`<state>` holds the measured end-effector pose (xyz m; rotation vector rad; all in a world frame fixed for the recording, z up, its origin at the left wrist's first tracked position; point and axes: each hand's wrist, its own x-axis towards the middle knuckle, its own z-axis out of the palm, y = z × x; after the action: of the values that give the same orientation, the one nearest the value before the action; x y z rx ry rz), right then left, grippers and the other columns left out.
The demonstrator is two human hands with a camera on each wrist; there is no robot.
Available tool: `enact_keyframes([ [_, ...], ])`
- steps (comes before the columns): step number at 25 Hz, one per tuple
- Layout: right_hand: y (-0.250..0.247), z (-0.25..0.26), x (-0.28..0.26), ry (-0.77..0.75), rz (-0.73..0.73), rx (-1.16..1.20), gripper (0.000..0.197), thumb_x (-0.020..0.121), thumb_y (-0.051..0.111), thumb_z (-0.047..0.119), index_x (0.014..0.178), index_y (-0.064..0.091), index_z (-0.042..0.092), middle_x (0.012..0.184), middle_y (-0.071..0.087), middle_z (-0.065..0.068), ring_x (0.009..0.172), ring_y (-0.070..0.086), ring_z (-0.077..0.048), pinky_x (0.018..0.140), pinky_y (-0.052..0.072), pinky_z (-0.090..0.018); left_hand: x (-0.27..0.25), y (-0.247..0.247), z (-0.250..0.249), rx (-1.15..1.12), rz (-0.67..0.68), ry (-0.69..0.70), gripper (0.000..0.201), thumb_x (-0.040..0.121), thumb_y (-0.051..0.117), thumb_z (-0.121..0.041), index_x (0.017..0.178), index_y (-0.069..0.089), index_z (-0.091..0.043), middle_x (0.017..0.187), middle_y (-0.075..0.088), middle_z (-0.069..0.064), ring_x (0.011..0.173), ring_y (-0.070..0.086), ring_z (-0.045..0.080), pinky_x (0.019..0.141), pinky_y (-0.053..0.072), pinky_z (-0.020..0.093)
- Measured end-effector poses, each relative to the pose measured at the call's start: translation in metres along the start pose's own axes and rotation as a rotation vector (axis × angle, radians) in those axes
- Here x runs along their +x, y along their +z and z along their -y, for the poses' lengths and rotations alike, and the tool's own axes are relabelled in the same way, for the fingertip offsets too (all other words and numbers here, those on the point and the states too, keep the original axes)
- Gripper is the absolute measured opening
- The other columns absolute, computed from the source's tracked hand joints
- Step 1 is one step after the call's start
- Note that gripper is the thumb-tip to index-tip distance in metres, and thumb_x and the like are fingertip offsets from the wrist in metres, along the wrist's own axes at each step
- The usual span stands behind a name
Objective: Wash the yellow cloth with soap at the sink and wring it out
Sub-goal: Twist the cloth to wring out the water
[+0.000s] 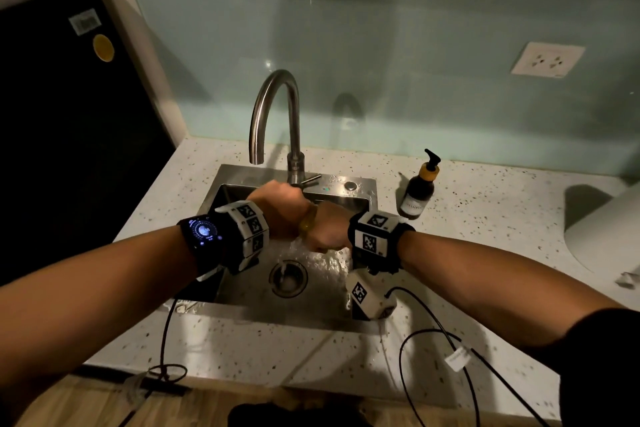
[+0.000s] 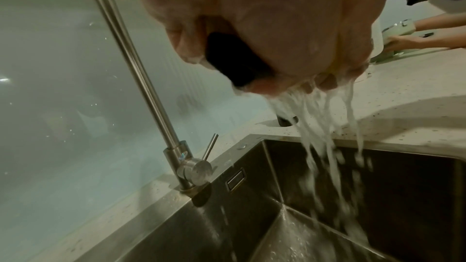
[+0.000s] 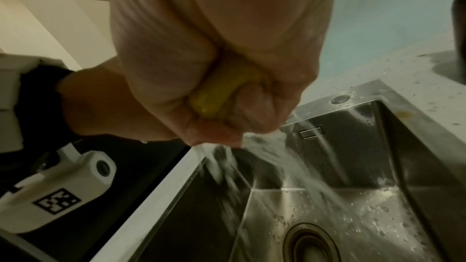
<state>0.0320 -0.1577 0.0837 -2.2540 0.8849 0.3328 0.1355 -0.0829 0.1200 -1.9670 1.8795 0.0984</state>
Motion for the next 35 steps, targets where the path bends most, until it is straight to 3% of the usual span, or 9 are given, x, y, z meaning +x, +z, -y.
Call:
enact_keyframes([
  [5,-0.016,-0.001,-0.006,-0.036,-0.007,0.03,0.021,0.078,0.069,0.011,0.096,0.067,0.0,0.092,0.069,-0.014,0.081,0.064,-0.028,0.075,0.055,-0.036,0.007,0.018,0.008,-0.177,-0.182,-0.022,0.038,0.091,0.062,-0.025,0.125,0.052,-0.013,0.103,0.068,0.006,0.082,0.061,0.021,0.072,0.047,0.032],
  [10,-0.035,-0.016,-0.002,-0.001,-0.078,0.224,0.031,0.057,0.077,0.004,0.088,0.074,0.007,0.09,0.073,-0.012,0.082,0.071,-0.031,0.07,0.06,-0.044,0.014,0.051,0.023,-0.699,-0.315,0.166,0.058,0.085,0.06,-0.06,0.125,0.057,-0.018,0.116,0.057,0.005,0.096,0.062,0.018,0.078,0.056,0.027],
  [13,-0.036,-0.018,-0.003,-0.001,-0.129,0.413,0.031,0.06,0.075,-0.009,0.089,0.072,0.001,0.072,0.069,-0.008,0.062,0.063,-0.021,0.053,0.052,-0.032,0.019,0.044,0.024,-0.88,-0.325,0.02,0.04,0.099,0.05,-0.042,0.101,0.065,-0.006,0.09,0.059,0.01,0.075,0.059,0.021,0.062,0.045,0.023],
  [16,-0.033,-0.013,-0.004,-0.081,-0.145,0.542,0.042,0.062,0.077,-0.012,0.097,0.064,0.009,0.08,0.068,-0.008,0.067,0.063,-0.019,0.055,0.055,-0.033,0.026,0.031,0.027,-1.146,-0.236,-0.111,0.02,0.103,0.052,-0.015,0.102,0.067,-0.001,0.088,0.064,0.009,0.085,0.062,0.025,0.065,0.052,0.018],
  [20,-0.028,-0.014,0.002,-0.05,-0.066,1.02,0.087,0.066,0.076,-0.019,0.134,0.043,0.024,0.121,0.055,-0.014,0.098,0.067,-0.036,0.07,0.061,-0.049,0.03,0.028,0.029,-1.409,-0.235,-0.175,0.019,0.102,0.053,-0.014,0.096,0.063,0.001,0.096,0.067,0.027,0.086,0.062,0.031,0.088,0.055,0.052],
  [24,-0.026,-0.021,0.007,-0.038,-0.08,1.09,0.081,0.067,0.071,-0.022,0.13,0.045,0.021,0.113,0.058,-0.017,0.093,0.067,-0.038,0.064,0.059,-0.041,0.03,0.025,0.026,-1.532,-0.286,-0.063,0.019,0.096,0.063,-0.004,0.108,0.053,-0.015,0.105,0.067,0.028,0.095,0.067,0.044,0.089,0.056,0.06],
  [29,-0.04,-0.019,0.005,-0.099,-0.039,0.959,0.042,0.071,0.063,-0.02,0.108,0.06,0.001,0.1,0.064,-0.027,0.09,0.068,-0.036,0.082,0.057,-0.048,0.032,0.03,0.022,-0.935,-0.349,0.31,0.079,0.077,0.079,-0.021,0.141,0.032,-0.029,0.123,0.057,0.01,0.099,0.065,0.023,0.085,0.06,0.04],
  [33,-0.039,-0.015,0.002,-0.121,0.251,0.799,0.036,0.072,0.074,-0.008,0.107,0.065,-0.002,0.105,0.07,-0.02,0.101,0.069,-0.032,0.089,0.057,-0.04,0.029,0.024,0.015,-0.064,-0.557,0.202,0.091,0.072,0.08,-0.054,0.147,0.039,-0.022,0.13,0.054,0.018,0.096,0.064,0.027,0.072,0.062,0.04],
  [35,-0.033,-0.009,-0.003,-0.06,0.208,0.773,0.02,0.073,0.074,-0.007,0.09,0.067,0.0,0.085,0.072,-0.014,0.084,0.071,-0.024,0.077,0.057,-0.032,0.028,0.011,0.014,0.075,-0.464,0.258,0.085,0.081,0.075,-0.05,0.149,0.037,-0.014,0.127,0.058,0.017,0.101,0.065,0.03,0.073,0.061,0.04],
])
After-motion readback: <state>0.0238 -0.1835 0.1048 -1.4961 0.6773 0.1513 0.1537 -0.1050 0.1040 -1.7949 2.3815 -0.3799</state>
